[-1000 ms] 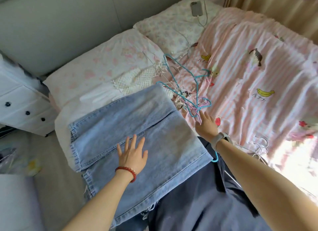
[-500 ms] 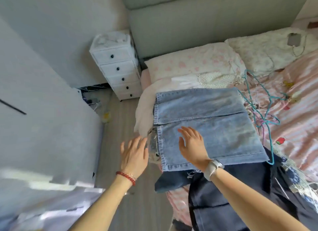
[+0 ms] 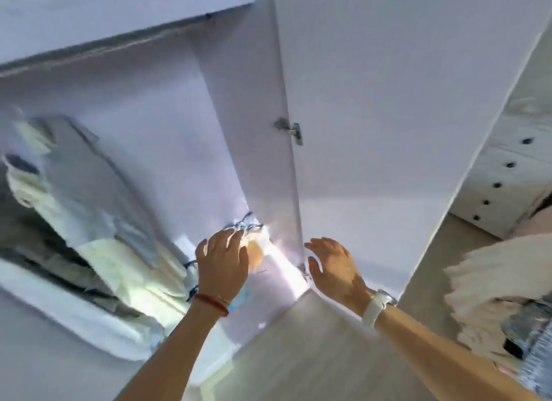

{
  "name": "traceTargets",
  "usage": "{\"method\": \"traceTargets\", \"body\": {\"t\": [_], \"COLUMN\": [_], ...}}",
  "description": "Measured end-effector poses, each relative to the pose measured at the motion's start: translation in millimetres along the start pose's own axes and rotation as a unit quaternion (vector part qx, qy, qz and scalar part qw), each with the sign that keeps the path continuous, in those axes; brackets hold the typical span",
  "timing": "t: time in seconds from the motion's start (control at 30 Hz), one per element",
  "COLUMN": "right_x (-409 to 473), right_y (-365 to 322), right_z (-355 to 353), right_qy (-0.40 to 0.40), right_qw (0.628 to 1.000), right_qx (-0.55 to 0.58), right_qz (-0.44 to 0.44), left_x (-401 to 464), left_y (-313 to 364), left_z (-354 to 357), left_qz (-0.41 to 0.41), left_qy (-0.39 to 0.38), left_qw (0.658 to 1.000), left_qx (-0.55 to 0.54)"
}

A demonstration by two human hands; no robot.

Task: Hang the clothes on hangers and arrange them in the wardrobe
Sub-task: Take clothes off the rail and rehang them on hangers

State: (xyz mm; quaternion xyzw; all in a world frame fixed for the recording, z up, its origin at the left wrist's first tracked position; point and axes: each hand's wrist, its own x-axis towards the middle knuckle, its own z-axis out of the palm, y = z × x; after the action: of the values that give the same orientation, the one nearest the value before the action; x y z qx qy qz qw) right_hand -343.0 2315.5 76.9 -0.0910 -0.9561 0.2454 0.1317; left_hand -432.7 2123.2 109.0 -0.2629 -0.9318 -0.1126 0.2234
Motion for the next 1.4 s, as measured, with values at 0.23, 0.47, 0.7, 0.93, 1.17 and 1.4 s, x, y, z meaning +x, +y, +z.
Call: {"method": "traceTargets", "body": {"t": [0.23, 0.47, 0.7, 0.93, 1.17, 1.4], "right_x": [87, 185, 289, 350, 366, 367], "right_y": [-130, -241, -336, -424, -436, -377], "right_z": [44, 82, 109, 132, 142, 132], "right_qy": [-0.013, -0.066, -0.118, -0.312, -0.165, -0.036], "right_qw": [0.984, 0.935, 0.903, 0.847, 0.929, 0.919], "right_qx": [0.043, 0.181, 0.289, 0.362, 0.283, 0.314], "right_qz": [-0.175, -0.296, -0.296, -0.232, -0.171, -0.236], "left_x": [-2, 36, 91, 90, 86, 100], "left_y": [-133, -237, -311, -332, -334, -318], "left_z": [-67, -111, -98, -81, -83, -74], "left_qz": [-0.175, -0.251, -0.358, -0.376, -0.389, -0.411], "left_qy": [0.045, 0.146, 0.034, 0.003, 0.002, 0.053], "left_qw": [0.981, 0.946, 0.925, 0.923, 0.918, 0.904], "left_qx": [0.065, 0.144, 0.118, 0.077, 0.072, 0.108]}}
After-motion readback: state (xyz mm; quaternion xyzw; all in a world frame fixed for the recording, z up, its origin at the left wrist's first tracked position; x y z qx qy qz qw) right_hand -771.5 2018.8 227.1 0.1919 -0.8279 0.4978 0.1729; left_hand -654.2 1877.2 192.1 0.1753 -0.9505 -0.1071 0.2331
